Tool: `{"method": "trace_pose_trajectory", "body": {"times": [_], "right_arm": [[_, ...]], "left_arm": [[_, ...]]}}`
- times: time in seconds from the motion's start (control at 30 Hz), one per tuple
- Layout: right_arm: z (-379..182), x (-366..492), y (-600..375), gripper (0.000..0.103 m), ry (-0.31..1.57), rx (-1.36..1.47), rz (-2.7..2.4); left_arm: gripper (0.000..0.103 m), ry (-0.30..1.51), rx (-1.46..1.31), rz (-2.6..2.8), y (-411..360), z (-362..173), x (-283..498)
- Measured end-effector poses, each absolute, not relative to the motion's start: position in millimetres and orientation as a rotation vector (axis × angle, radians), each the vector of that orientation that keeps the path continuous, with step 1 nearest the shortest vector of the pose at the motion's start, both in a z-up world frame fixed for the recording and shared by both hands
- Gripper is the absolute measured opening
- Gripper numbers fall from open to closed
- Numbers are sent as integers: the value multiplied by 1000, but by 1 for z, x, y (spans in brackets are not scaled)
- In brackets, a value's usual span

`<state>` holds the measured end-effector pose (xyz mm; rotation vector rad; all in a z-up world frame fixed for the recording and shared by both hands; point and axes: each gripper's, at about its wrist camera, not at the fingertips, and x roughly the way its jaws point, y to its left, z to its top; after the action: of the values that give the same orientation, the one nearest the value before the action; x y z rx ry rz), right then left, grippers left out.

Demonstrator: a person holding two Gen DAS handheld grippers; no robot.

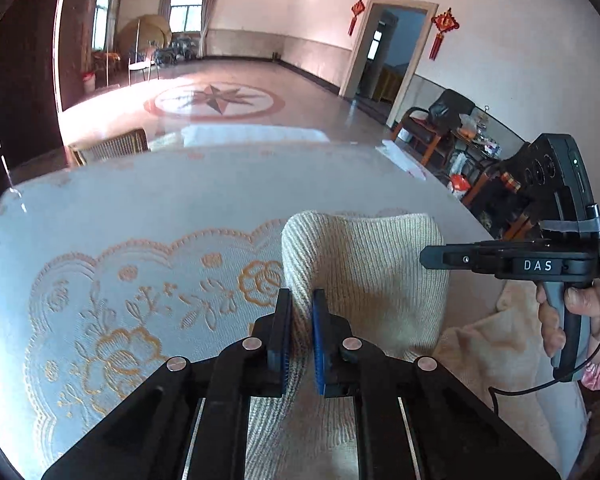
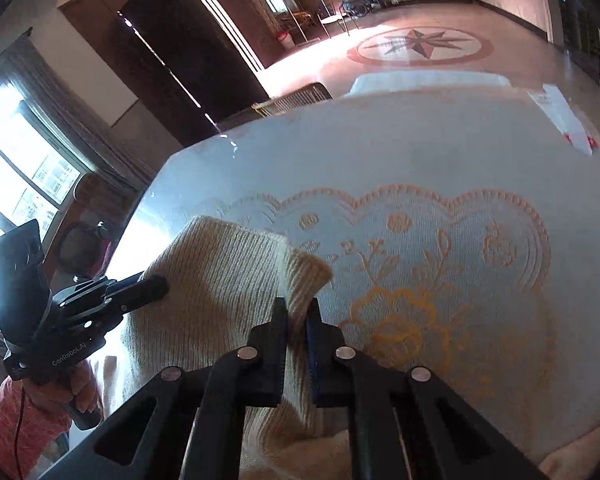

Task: Fold clothes

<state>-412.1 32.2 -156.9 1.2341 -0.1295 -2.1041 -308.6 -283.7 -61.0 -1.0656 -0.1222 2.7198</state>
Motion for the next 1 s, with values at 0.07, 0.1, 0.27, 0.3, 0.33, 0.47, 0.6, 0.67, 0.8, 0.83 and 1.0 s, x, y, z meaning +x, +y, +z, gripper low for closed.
{"method": "trace_pose_trajectory", "body": {"times": [0.07,0.1,0.27,0.3,0.33,0.47,0.6,0.67,0.8,0.83,1.0], "right_arm": [[-140,-416,26,7,-78,1157,-2170],[-139,-420,19,7,-56,1128,-2197],[-131,-436,-3,7,18,1142,-2275],[-139,-444,-10,7,34,1177,-2285],[-156,-452,-17,7,37,1221,-2291],[-222,-478,-32,15,109,1370,-2326],[-199,-462,-4,22,150,1258,-2425],[-179,-440,11,23,140,1190,-2372],[-165,-372,45,25,92,1187,-2179],[-167,-354,56,25,89,1217,-2151],[-182,-269,118,25,-37,1392,-2039]], "left_arm": [[10,-45,-1035,2801,-288,-56,-314],[10,-17,-1047,2835,-286,-60,-319],[17,203,-1224,2928,-264,-100,-348],[20,256,-1285,2923,-261,-112,-354],[20,309,-1356,2937,-257,-122,-357],[23,193,-1590,2980,-286,-146,-359],[36,-57,-1503,3049,-326,-129,-316],[43,-104,-1446,3048,-332,-117,-285],[55,-190,-1383,2961,-324,-106,-217],[56,-176,-1397,2958,-321,-106,-199],[68,-186,-1410,2967,-324,-102,-95]]}}
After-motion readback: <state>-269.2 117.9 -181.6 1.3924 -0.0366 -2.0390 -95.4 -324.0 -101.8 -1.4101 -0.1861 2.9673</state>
